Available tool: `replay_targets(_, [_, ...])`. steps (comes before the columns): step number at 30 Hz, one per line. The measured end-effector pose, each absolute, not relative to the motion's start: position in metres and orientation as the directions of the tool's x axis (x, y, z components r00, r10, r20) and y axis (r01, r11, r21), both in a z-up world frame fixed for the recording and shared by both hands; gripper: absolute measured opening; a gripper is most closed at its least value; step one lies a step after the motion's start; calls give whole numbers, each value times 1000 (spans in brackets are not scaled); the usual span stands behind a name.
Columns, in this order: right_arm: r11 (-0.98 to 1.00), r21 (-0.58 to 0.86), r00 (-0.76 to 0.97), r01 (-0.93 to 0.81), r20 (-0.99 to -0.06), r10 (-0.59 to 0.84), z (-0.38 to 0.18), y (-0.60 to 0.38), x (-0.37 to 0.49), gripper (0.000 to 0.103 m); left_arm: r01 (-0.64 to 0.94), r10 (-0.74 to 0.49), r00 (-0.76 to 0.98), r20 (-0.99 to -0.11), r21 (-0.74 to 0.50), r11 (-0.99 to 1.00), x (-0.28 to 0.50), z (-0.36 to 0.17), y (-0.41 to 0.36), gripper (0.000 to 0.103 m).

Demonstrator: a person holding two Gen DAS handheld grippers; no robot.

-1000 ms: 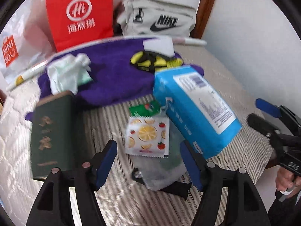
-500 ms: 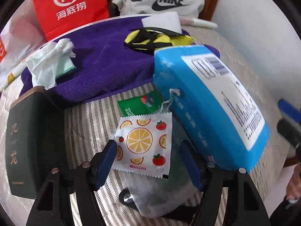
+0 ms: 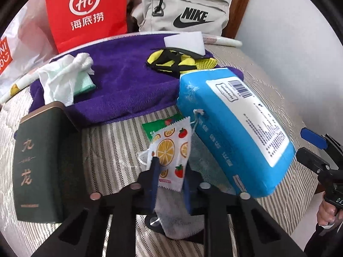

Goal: Organize soft objects
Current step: 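Grasp the orange-slice print packet beside the mesh bag with the left tool, then lift the packet with the left tool while the right tool grasps the other black strap piece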

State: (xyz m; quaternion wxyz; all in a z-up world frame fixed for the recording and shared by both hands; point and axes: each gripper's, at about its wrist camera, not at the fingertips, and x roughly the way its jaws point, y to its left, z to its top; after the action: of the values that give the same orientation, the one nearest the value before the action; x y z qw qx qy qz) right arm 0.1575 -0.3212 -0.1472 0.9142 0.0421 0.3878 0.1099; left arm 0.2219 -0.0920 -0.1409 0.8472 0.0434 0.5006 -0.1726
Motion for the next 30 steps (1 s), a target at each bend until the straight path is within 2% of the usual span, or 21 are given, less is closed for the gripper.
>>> replay_targets(8, [969,130,696,-209,-676,241,-130,-298,139,66,325,-295,465,-834,-149,934,208,-125,-72,6])
replay_targets(18, [953,117,674,-279,-684,281,-124,-247,114,66,301,-284,528,-800,-137,944,165,-110,-40,5])
replay_targets(30, [921,129,604,-368,-720,342,-158,-195,107,63,205,-253,554,-793,-164,965,123,-119,23,5])
